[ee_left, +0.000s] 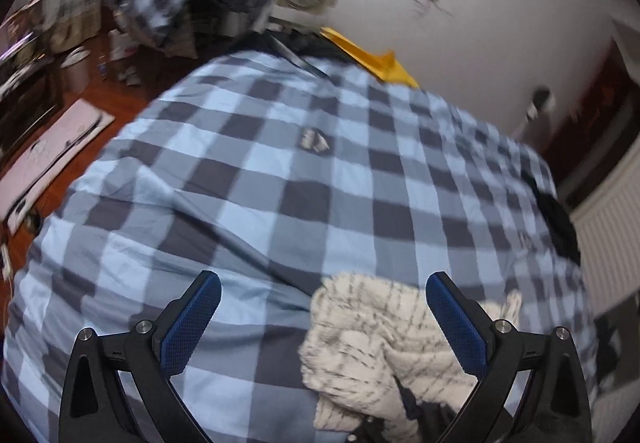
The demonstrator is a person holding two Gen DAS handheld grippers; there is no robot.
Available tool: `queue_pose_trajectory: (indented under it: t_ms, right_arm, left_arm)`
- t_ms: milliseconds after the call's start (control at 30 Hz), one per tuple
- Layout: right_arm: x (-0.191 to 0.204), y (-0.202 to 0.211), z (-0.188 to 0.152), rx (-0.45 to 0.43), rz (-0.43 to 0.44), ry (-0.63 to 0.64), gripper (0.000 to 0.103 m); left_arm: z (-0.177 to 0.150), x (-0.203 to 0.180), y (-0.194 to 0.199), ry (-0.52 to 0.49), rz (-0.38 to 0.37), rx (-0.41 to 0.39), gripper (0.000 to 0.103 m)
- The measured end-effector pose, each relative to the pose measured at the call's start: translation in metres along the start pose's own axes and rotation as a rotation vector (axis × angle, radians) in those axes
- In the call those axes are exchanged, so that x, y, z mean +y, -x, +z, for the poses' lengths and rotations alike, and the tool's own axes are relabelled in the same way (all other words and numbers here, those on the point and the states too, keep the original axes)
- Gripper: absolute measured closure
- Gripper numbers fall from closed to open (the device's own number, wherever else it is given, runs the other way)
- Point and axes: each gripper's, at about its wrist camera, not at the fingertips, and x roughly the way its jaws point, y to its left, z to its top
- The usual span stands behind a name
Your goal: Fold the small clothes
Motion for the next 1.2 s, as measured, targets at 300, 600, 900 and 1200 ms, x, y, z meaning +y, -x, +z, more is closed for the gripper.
queue_pose_trajectory:
  t_ms: [300,600,900,1200]
  right_arm:
    - [-0.044,0.041,-0.003,-0.023,0.218,-0.046,0.067]
    - [-0.129,0.077,-0.038,-0.015,0.333,-0.25,0.047]
    - [-0.089,0.029,-0.005,0.012,0.331,-0.245,0.042]
    - [-0.073,0.024,-0.017,-0.053,0.329,-0.149,0.02]
  left_arm:
    - [-0.019,-0.021,-0.058,-0.066,0.001,0.168,0.0]
    - [-0.03,-0.049,-0.057,-0.06,-0.174,0.192,0.0]
    - [-0.032,-0.044,-0.046,-0.043,-0.152,0.152,0.0]
    - [-0.037,-0.041,-0.064,0.011,-0.22,0.188,0.0]
